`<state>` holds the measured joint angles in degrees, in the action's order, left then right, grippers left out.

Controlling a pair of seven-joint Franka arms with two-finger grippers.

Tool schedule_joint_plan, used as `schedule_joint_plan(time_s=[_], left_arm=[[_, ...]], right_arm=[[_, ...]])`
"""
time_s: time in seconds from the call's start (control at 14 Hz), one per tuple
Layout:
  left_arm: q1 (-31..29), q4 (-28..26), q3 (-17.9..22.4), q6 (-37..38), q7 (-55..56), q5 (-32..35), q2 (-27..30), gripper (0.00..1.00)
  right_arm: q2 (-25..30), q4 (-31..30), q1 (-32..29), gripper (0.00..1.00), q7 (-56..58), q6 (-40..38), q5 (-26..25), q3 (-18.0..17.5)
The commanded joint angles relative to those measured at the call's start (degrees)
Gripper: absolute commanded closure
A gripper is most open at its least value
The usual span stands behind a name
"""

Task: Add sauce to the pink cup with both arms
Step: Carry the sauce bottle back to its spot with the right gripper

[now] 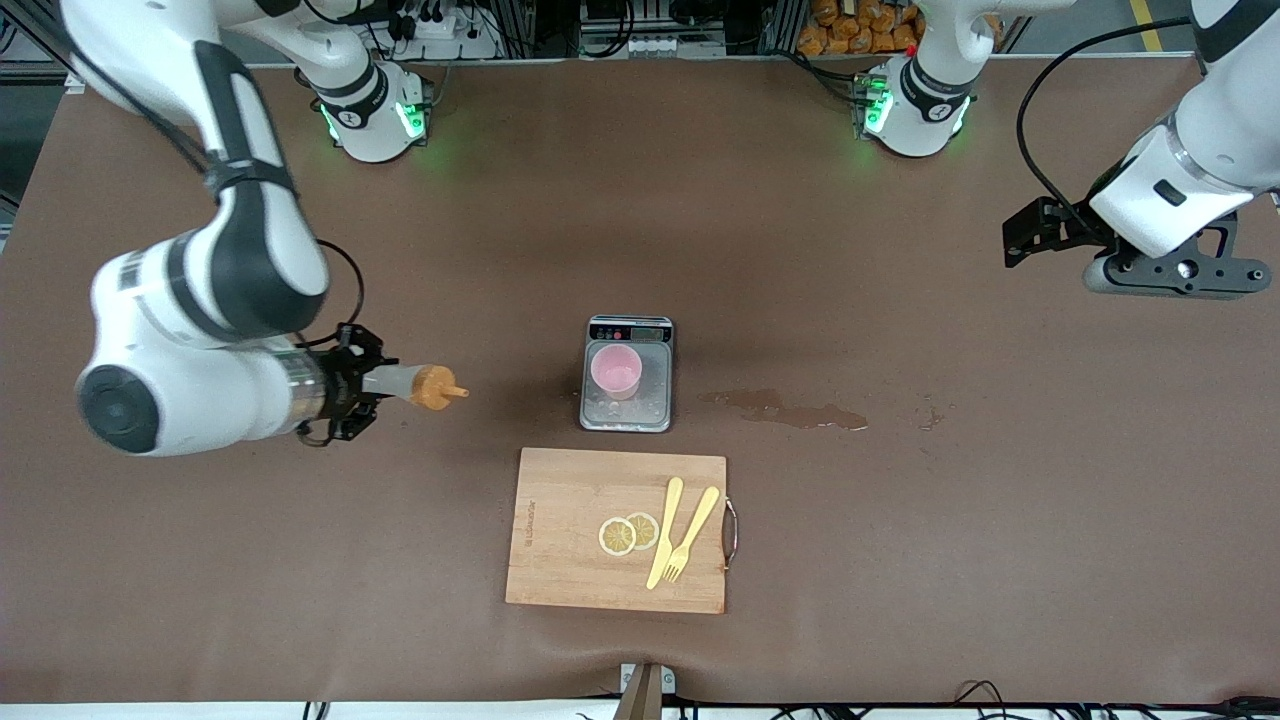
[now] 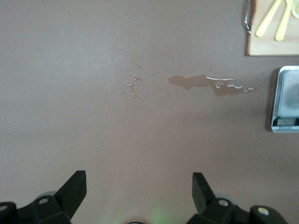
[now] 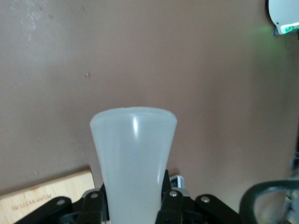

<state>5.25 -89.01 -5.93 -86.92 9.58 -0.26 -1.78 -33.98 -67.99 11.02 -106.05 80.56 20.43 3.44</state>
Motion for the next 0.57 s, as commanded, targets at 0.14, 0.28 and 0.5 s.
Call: schedule_joint_plan(time_s=[0.14, 0.28, 0.5], left_arm=[[-0.2, 0.0, -0.1, -0.1, 6.9, -0.7, 0.0, 0.00], [-0.3, 0.0, -0.1, -0.1, 6.2, -0.9, -0.4, 0.00], [-0.3, 0.0, -0.1, -0.1, 4.3, -1.0, -0.6, 0.00]], right_arm=[[1.5, -1.9, -12.4, 1.00, 15.2, -6.7, 11.9, -1.1], [1.4, -3.4, -18.3, 1.00, 23.9, -9.6, 15.4, -1.1], [0.6, -7.8, -26.7, 1.00, 39.5, -12.4, 16.9, -1.0]])
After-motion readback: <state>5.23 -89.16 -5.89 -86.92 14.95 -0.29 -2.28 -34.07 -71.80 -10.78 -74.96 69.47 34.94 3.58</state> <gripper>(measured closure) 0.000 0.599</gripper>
